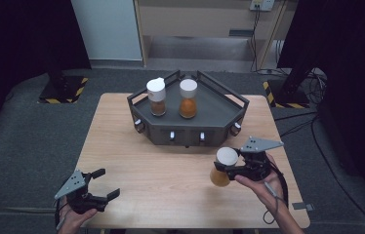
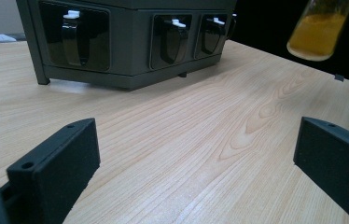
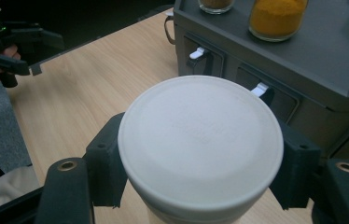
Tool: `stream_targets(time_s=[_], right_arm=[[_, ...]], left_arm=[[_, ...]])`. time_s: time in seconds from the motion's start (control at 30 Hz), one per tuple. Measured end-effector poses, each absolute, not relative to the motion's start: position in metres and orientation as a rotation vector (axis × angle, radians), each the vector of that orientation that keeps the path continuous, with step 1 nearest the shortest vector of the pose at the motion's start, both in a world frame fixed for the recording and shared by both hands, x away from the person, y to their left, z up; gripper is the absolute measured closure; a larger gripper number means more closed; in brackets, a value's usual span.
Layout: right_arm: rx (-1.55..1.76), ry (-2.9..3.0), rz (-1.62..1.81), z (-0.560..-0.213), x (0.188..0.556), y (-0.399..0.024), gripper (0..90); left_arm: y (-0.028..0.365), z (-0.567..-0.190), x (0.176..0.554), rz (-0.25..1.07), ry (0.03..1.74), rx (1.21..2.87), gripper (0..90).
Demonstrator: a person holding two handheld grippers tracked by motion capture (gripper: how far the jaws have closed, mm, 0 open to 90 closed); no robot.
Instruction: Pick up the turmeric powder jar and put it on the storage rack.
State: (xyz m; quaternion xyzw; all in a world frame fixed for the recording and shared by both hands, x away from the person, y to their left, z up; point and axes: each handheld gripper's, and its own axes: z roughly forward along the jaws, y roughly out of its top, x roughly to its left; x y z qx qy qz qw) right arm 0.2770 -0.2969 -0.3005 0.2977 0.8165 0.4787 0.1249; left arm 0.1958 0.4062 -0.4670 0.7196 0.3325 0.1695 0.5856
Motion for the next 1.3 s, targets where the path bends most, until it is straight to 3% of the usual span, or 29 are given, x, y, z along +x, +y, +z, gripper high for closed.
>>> stream_targets(time_s=[1.3], right_arm=[[0.987, 2.279, 1.330, -0.232, 0.375, -0.272, 32.9]], left_arm=[[0.408, -0.468, 0.196, 0.393, 0.780, 1.670, 0.0]])
